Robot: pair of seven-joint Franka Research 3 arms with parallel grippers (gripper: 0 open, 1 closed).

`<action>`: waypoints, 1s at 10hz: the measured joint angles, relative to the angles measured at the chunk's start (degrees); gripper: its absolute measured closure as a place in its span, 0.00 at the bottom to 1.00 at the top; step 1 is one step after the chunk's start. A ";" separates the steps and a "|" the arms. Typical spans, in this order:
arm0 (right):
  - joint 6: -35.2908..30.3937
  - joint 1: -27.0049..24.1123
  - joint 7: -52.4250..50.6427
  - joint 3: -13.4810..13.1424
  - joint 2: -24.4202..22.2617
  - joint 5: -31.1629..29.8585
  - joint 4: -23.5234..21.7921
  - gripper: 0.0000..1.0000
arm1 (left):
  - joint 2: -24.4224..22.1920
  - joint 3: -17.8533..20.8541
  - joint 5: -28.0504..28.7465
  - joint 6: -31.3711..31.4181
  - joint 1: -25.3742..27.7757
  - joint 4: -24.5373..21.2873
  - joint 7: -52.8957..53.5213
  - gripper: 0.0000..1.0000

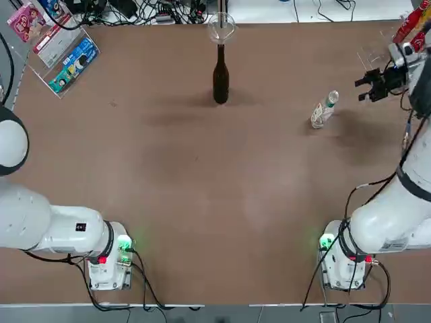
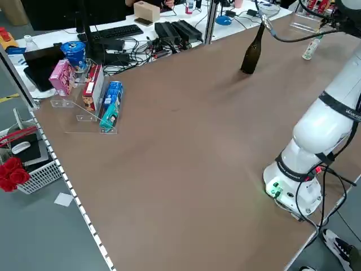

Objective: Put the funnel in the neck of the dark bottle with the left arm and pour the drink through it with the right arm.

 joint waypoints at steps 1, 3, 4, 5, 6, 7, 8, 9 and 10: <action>1.42 0.43 5.65 0.25 -3.10 -3.03 0.11 0.00 | 0.00 0.00 0.00 0.00 0.02 0.00 0.00 0.03; 4.70 0.80 20.27 2.59 -9.04 -10.33 0.97 0.00 | 0.01 0.00 0.00 0.00 0.04 0.00 0.01 0.03; 5.33 0.86 28.57 4.34 -11.98 -14.13 2.10 0.00 | 0.02 0.00 0.00 0.00 0.04 0.00 0.01 0.03; 5.65 0.89 36.96 6.27 -14.68 -17.72 3.88 0.00 | 0.02 0.01 0.00 0.00 0.05 0.00 0.01 0.03; 5.73 0.92 45.59 8.24 -16.94 -21.53 6.01 0.00 | 0.02 0.02 0.00 0.00 0.07 0.00 0.01 0.03; 5.76 0.94 54.71 10.36 -18.94 -25.61 7.77 0.00 | 0.02 0.02 0.00 0.00 0.09 0.00 0.01 0.03; 5.83 0.95 64.55 13.02 -20.99 -29.74 9.21 0.00 | 0.02 0.01 0.00 0.00 0.09 0.00 0.00 0.03; 5.83 0.96 73.41 15.76 -22.96 -33.30 10.32 0.00 | 0.03 0.01 0.00 0.00 0.09 0.00 0.00 0.03; 5.81 0.94 81.88 18.31 -24.78 -36.42 10.84 0.00 | 0.03 0.01 0.00 0.00 0.10 0.00 0.00 0.03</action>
